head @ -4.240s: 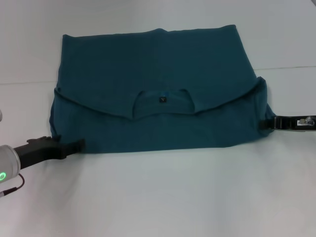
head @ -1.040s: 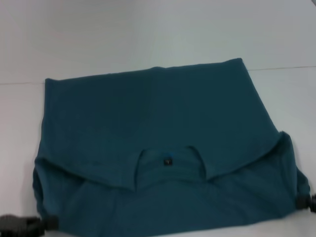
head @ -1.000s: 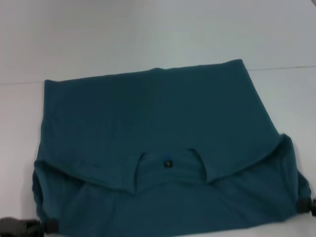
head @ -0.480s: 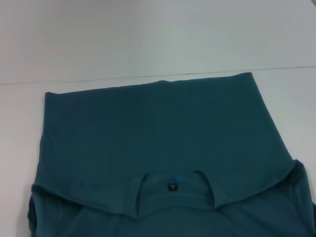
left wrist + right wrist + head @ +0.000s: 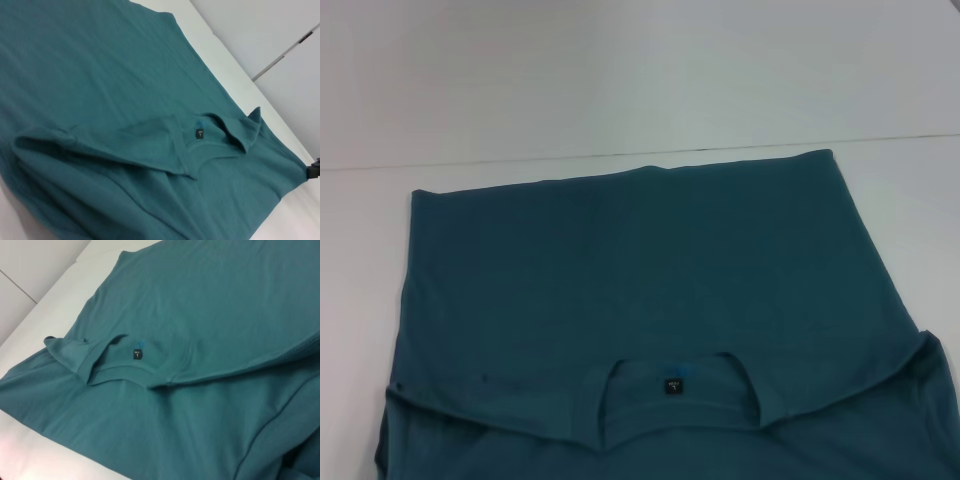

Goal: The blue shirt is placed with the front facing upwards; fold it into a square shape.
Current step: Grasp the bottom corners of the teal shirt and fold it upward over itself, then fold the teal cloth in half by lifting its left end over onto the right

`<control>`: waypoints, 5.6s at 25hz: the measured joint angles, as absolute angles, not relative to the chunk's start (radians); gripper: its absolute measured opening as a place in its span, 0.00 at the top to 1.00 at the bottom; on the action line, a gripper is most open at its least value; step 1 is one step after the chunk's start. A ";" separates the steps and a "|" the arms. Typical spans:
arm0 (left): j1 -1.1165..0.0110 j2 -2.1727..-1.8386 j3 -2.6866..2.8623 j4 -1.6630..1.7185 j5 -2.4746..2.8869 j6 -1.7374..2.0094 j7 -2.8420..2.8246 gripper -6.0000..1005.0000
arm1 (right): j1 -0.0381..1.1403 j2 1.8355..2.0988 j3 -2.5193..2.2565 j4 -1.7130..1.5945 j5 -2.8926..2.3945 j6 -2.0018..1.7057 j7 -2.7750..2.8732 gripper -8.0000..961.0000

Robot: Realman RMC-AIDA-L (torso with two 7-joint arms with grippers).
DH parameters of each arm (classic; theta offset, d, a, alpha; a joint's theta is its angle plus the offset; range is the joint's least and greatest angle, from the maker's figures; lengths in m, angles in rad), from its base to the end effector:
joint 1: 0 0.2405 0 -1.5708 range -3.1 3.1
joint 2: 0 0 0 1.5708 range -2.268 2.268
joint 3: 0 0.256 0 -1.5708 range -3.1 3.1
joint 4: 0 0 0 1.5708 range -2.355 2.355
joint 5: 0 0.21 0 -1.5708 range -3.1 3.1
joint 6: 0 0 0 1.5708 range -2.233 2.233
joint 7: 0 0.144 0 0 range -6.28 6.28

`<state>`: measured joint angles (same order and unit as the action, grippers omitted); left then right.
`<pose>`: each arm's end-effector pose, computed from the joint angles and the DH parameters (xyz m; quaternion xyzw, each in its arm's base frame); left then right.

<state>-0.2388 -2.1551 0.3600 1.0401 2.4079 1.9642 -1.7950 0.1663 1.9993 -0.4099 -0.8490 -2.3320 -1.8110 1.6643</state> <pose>-0.3384 0.1984 0.0481 -0.8479 -0.4961 -0.1709 0.0755 0.3880 0.1868 0.0760 -0.8473 0.4904 0.1446 0.1438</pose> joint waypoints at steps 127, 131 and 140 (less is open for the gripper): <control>-0.549 -2.139 0.468 0.687 2.073 0.982 -1.801 0.25 | 0.465 1.953 -0.427 -0.720 -2.055 -1.284 1.944 0.09; -0.518 -2.145 0.473 0.699 2.084 0.999 -1.803 0.25 | 0.469 1.915 -0.428 -0.724 -2.155 -1.355 2.057 0.10; -0.505 -2.147 0.472 0.718 2.200 1.019 -1.839 0.25 | 0.485 1.888 -0.430 -0.721 -2.258 -1.419 2.177 0.10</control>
<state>-0.5049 -2.1473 0.4721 0.7177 2.2004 1.0187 -1.8389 0.4847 1.8877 -0.4301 -0.7210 -2.2582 -1.4193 2.1766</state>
